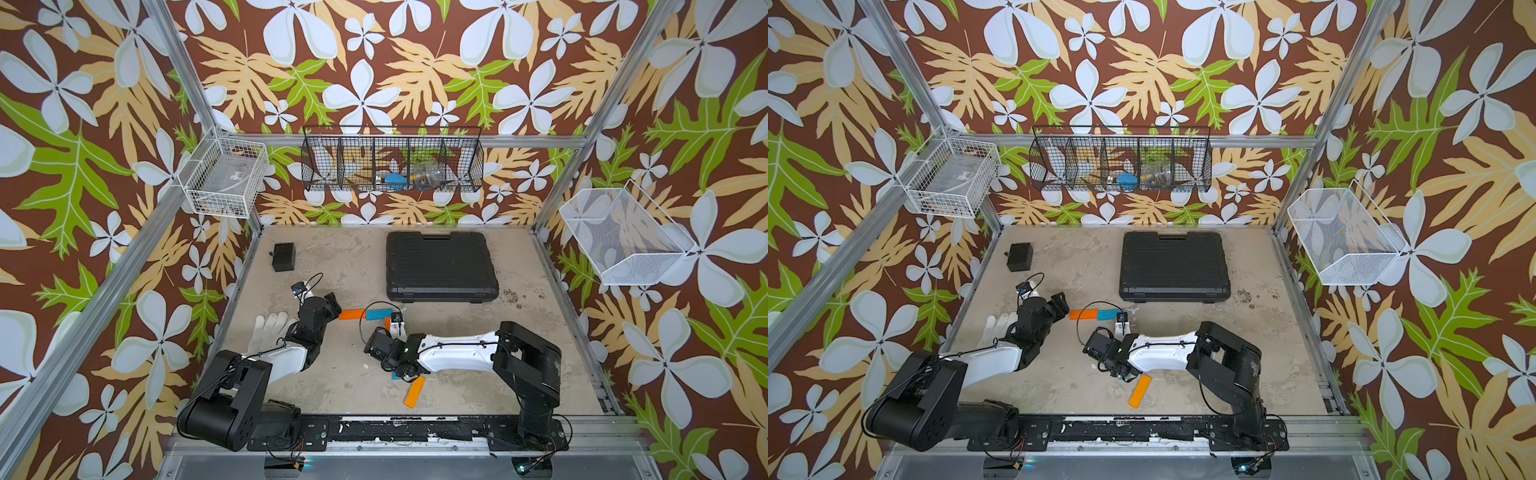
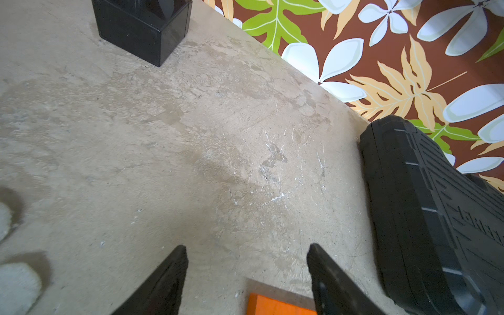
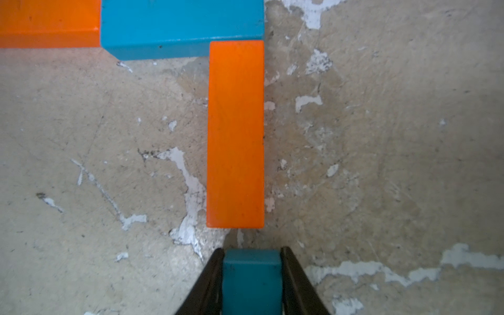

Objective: Assemble the number 7 with building blocks
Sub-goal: Assemble the building block at the center of the board.

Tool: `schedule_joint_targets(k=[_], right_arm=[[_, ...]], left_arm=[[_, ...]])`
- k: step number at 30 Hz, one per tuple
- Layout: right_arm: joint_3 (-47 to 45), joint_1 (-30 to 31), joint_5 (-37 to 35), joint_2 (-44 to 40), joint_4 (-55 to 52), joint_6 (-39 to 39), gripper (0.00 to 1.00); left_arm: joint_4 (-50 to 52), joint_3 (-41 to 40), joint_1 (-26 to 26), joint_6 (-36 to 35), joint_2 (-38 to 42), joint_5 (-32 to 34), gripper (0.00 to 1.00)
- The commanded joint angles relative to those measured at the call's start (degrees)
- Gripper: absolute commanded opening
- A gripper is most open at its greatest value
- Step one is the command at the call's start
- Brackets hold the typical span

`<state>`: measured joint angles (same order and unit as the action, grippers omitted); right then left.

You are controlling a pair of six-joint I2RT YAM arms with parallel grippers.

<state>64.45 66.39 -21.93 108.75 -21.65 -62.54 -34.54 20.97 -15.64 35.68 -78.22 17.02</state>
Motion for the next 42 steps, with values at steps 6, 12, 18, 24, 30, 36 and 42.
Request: schedule_joint_targets(k=[6, 12, 18, 24, 30, 36, 42], right_arm=[[2.9, 1.2, 0.1, 0.4, -6.5, 0.2, 0.50], [2.2, 1.7, 0.7, 0.9, -7.1, -0.3, 0.43], [1.5, 2.1, 0.8, 1.0, -7.3, -0.7, 0.35], [3.9, 2.2, -0.6, 0.2, -8.8, 0.0, 0.31], [4.4, 2.1, -1.1, 0.6, -9.2, 0.3, 0.31], [4.7, 1.4, -1.1, 1.5, -9.1, 0.7, 0.31], [5.2, 0.6, -0.8, 1.7, -8.6, 1.7, 0.31]], left_arm=[[-0.3, 0.3, 0.1, -0.2, -0.2, -0.5, 0.72], [-0.4, 0.4, 0.2, 0.0, -0.4, -0.7, 0.72], [-0.4, 0.5, 0.2, 0.0, -0.6, -0.8, 0.72], [-0.4, 0.5, 0.2, 0.0, -0.6, -0.8, 0.72], [-0.3, 0.5, 0.2, 0.0, -0.6, -0.8, 0.72], [-0.3, 0.6, 0.2, 0.0, -0.6, -0.8, 0.72], [-0.3, 0.6, 0.2, 0.0, -0.9, -0.8, 0.72]])
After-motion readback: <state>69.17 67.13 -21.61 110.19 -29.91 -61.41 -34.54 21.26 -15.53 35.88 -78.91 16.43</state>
